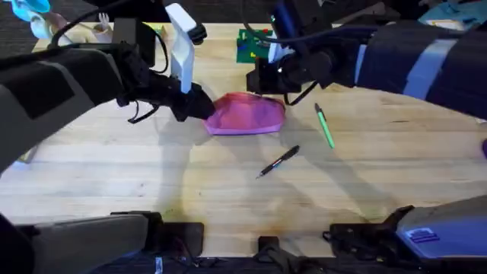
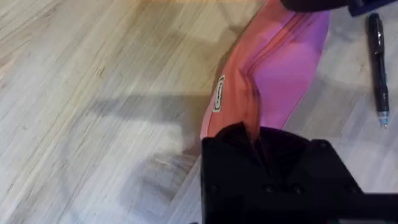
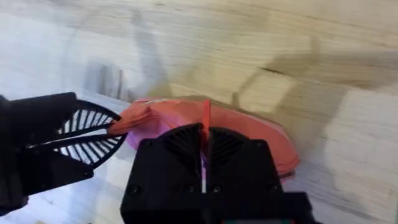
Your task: Unzip the bag, pick up the pens from the table one at a time and place them inside, then zip the bag closed.
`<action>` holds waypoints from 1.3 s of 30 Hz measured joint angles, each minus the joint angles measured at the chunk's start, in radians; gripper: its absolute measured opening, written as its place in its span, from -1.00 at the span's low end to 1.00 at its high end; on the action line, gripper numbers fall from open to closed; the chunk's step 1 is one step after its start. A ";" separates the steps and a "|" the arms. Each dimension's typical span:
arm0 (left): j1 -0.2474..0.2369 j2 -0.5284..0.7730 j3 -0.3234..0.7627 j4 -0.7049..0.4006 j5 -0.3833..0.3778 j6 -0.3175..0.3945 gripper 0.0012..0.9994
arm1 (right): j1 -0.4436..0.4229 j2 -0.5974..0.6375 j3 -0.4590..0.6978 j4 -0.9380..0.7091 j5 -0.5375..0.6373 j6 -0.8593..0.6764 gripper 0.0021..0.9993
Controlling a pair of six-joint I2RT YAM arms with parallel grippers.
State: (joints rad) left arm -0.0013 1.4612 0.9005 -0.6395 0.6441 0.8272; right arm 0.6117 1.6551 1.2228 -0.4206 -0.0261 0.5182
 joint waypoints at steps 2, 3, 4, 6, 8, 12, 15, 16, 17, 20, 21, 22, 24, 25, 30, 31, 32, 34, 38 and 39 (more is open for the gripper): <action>0.000 0.000 0.000 0.000 0.000 0.000 -0.92 | 0.010 0.003 0.000 0.012 0.001 -0.002 -0.94; 0.000 0.000 0.000 0.000 0.000 0.000 -0.92 | 0.017 0.005 0.000 0.024 0.002 -0.002 -0.94; 0.000 0.000 0.000 0.000 0.000 0.000 -0.92 | 0.023 0.008 0.000 0.033 0.003 -0.002 -0.94; 0.000 0.000 0.000 0.000 0.000 0.000 -0.92 | 0.034 0.018 0.000 0.050 0.003 -0.002 -0.94; 0.000 0.000 0.000 0.000 0.000 0.000 -0.92 | 0.045 0.031 0.000 0.070 0.003 -0.002 -0.94; 0.000 0.000 0.000 0.000 0.000 0.000 -0.92 | 0.069 0.052 0.000 0.103 0.004 0.010 -0.94; 0.000 0.000 0.000 -0.001 0.000 0.000 -0.92 | 0.084 0.053 0.000 0.123 0.007 0.011 -0.94; 0.000 0.000 0.000 -0.001 0.000 0.000 -0.92 | 0.090 0.054 0.000 0.134 0.009 0.011 -0.94; 0.000 0.000 0.000 -0.001 0.000 0.000 -0.92 | 0.097 0.055 0.000 0.148 0.010 0.013 -0.94; 0.000 0.000 0.000 -0.001 0.000 0.000 -0.92 | 0.116 0.057 0.000 0.176 0.013 0.018 -0.94; 0.000 0.000 0.000 -0.001 0.000 0.000 -0.92 | 0.122 0.060 0.000 0.184 0.015 0.018 -0.94; 0.000 0.000 0.000 -0.001 0.000 0.000 -0.92 | 0.127 0.062 0.000 0.191 0.019 0.018 -0.94; 0.000 0.000 0.000 -0.001 -0.001 0.000 -0.92 | 0.134 0.065 0.000 0.203 0.026 0.022 -0.94; 0.000 0.000 0.000 -0.002 -0.001 0.000 -0.92 | 0.137 0.065 0.000 0.206 0.027 0.026 -0.94; 0.001 0.000 0.000 -0.002 -0.002 0.000 -0.92 | 0.141 0.065 0.000 0.220 0.033 0.055 -0.94; 0.002 0.000 0.000 -0.003 -0.002 0.000 -0.92 | 0.141 0.065 0.000 0.222 0.033 0.059 -0.94; 0.002 0.000 0.000 -0.003 -0.002 0.000 -0.92 | 0.141 0.065 0.000 0.223 0.033 0.063 -0.94; 0.003 0.000 0.000 -0.003 -0.002 0.000 -0.92 | 0.141 0.065 0.000 0.226 0.033 0.067 -0.94; 0.004 0.000 0.000 -0.003 -0.001 0.000 -0.92 | 0.139 0.065 0.000 0.220 0.033 0.075 -0.94; 0.004 0.000 0.000 -0.003 -0.001 0.000 -0.92 | 0.138 0.065 0.000 0.212 0.033 0.078 -0.94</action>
State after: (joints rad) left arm 0.0025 1.4612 0.9005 -0.6430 0.6434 0.8273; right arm 0.7494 1.7199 1.2228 -0.2089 0.0067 0.5961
